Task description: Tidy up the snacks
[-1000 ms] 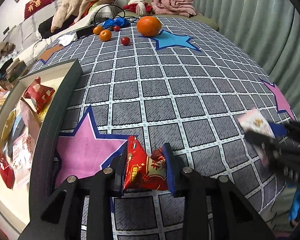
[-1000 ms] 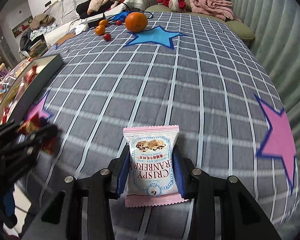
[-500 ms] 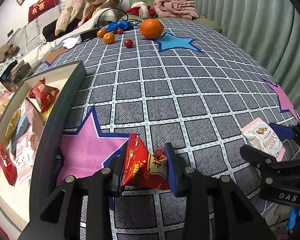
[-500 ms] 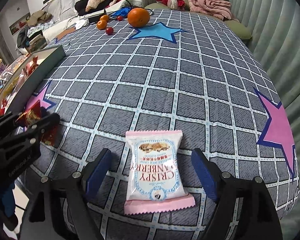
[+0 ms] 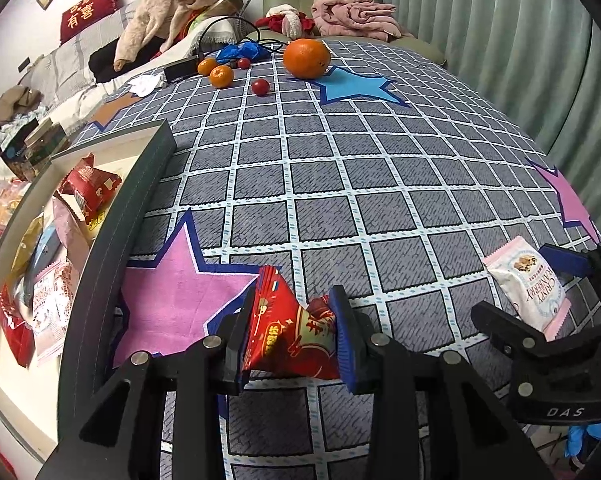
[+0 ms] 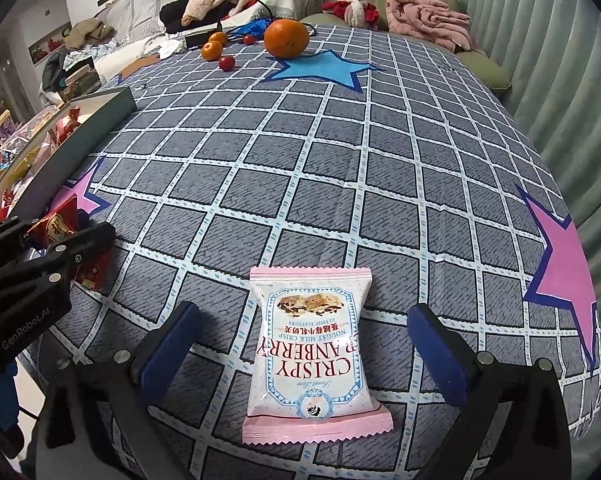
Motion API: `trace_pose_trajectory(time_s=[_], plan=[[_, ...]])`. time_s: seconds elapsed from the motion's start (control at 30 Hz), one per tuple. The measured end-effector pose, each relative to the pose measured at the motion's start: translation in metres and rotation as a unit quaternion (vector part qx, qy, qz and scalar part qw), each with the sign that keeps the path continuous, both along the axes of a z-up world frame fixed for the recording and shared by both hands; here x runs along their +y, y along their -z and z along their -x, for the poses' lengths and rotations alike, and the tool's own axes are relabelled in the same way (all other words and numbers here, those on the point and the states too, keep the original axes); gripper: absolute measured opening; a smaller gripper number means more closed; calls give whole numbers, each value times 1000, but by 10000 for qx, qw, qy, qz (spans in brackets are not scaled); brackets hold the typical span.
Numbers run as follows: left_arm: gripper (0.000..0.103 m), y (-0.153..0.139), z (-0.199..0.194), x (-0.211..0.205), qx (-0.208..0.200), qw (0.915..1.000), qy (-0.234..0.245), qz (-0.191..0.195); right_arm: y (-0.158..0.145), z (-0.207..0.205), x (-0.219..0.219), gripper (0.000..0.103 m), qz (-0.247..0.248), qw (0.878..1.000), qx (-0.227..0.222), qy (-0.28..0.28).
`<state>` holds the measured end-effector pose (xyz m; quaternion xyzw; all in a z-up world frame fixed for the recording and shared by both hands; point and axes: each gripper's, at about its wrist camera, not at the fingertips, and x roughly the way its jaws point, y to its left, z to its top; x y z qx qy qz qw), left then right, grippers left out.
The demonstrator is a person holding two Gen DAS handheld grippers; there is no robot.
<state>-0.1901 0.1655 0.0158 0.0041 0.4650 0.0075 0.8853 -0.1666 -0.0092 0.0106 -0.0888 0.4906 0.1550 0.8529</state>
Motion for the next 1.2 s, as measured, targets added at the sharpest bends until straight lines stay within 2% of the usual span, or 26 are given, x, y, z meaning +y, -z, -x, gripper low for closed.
trace_pose_trajectory(time_s=[1.2], plan=[[37,0,0,-3,-18,9999,-92,-70,-1,5,-3,103,-70,9998,-175,-49]])
